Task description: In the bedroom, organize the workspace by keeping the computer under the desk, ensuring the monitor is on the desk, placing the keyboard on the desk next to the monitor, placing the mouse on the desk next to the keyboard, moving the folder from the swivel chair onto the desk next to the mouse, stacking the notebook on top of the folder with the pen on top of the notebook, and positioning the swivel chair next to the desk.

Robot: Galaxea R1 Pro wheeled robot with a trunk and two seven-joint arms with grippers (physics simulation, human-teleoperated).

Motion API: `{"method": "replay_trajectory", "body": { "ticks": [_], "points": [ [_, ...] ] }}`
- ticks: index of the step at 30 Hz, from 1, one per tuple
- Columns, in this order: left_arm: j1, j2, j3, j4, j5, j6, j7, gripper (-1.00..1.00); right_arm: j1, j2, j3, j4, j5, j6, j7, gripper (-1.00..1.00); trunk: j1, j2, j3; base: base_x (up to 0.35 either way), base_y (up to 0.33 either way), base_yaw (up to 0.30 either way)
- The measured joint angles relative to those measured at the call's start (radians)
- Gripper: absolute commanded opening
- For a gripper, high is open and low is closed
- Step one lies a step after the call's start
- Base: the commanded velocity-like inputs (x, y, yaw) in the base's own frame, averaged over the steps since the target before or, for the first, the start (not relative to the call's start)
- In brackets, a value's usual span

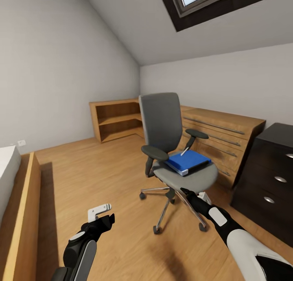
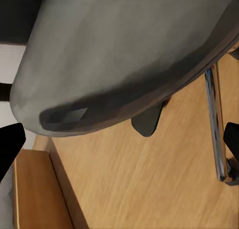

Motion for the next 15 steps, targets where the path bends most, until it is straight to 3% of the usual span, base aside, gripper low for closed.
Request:
{"method": "replay_trajectory", "body": {
  "ticks": [15],
  "points": [
    [0.000,0.000,0.000,0.000,0.000,0.000,-0.001,1.00,0.000,0.000,0.005,0.000,-0.004,0.001,0.001,1.00,0.000,0.000,0.000,0.304,0.000,0.000]
  ]
}}
